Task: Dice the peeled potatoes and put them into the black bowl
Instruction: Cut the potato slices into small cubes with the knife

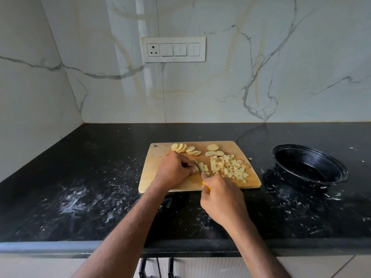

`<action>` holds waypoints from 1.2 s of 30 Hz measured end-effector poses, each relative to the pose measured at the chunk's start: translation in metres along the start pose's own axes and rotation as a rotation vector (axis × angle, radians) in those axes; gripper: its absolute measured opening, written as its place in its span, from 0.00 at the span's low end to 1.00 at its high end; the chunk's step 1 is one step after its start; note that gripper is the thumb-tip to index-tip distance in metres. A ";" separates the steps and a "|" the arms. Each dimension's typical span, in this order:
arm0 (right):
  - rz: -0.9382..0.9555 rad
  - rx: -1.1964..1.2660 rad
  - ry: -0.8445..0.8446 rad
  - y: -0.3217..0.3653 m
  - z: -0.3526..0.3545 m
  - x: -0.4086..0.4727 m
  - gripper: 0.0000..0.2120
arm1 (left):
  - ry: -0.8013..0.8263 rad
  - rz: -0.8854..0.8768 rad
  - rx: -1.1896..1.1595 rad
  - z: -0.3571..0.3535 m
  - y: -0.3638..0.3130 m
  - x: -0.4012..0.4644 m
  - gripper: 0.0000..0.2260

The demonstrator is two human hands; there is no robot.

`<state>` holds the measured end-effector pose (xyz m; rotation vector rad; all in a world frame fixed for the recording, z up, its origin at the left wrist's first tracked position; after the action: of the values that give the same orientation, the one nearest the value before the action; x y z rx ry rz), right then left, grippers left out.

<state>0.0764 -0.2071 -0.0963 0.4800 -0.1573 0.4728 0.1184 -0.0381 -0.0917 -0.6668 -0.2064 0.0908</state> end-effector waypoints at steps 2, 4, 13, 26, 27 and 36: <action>-0.002 -0.018 -0.013 0.003 0.000 -0.003 0.16 | 0.006 0.002 -0.001 0.000 0.000 -0.002 0.08; -0.007 -0.009 -0.013 0.004 0.001 -0.005 0.17 | 0.000 0.003 -0.014 0.000 0.002 -0.005 0.10; -0.025 0.000 0.008 0.001 0.000 -0.005 0.18 | -0.039 0.005 0.024 -0.001 -0.006 -0.011 0.10; -0.040 0.051 -0.036 -0.011 0.012 -0.042 0.18 | -0.039 -0.022 0.051 -0.002 -0.006 -0.017 0.12; -0.049 0.106 -0.071 -0.015 0.013 -0.043 0.17 | -0.029 -0.026 0.044 -0.001 -0.005 -0.017 0.13; 0.033 0.042 -0.146 0.008 0.013 -0.024 0.19 | -0.152 -0.041 -0.165 0.004 0.005 -0.017 0.05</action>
<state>0.0512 -0.2171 -0.0879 0.5538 -0.2963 0.4742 0.1003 -0.0345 -0.0941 -0.8199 -0.3767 0.0853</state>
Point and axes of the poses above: each hand's wrist, its own x-axis towards the middle knuckle, its own z-axis out of the back of the hand, y = z × x, the point moved 3 cm from there along x, towards the middle knuckle, and after that the axes turned 7 degrees about y, right-handed, at the moved point
